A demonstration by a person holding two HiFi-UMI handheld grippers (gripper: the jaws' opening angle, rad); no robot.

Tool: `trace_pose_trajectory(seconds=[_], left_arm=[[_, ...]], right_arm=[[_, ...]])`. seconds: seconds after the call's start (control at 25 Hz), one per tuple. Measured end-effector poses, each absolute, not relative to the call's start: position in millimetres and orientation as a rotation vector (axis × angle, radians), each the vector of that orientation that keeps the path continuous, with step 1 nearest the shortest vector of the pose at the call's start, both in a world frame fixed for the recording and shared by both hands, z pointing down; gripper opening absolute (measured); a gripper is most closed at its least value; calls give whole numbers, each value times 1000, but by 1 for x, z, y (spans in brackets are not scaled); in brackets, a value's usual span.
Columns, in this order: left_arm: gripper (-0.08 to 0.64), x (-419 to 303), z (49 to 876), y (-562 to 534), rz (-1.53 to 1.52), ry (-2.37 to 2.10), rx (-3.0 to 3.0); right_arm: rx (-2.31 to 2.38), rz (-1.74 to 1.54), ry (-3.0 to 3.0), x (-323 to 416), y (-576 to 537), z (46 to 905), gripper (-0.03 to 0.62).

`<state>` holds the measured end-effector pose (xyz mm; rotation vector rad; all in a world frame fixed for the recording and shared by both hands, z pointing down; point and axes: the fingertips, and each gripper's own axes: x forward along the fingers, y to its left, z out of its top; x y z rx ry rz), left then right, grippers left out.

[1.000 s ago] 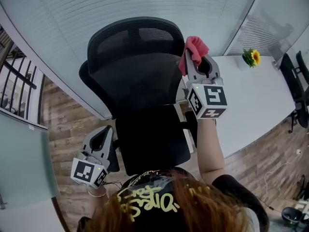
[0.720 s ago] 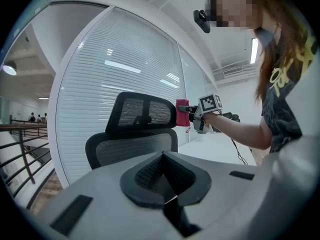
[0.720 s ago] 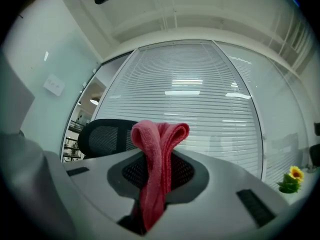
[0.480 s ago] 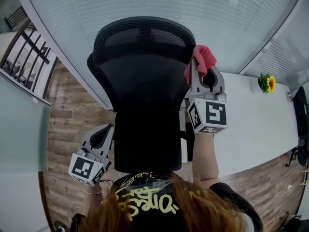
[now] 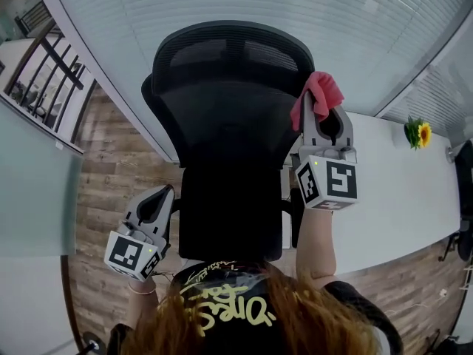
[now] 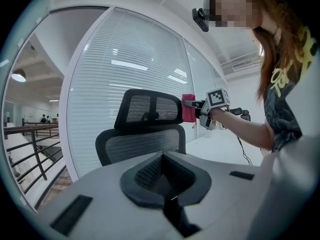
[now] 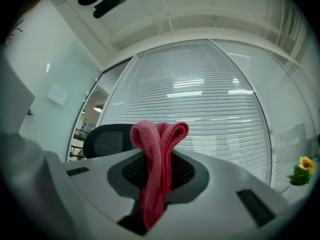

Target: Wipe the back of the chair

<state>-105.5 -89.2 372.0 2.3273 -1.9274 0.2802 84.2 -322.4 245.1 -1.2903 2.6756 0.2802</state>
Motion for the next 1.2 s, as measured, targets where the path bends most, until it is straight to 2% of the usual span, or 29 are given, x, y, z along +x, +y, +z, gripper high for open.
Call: trace_pose_trajectory(seconds=[0.44, 1.2], left_arm=[[-6, -147, 366, -102, 238, -1793, 2451], [-6, -217, 369, -94, 189, -1778, 2453]], right_arm=[[-1545, 332, 2587, 71, -323, 244, 66], [-1601, 266, 2560, 15, -328, 244, 66]])
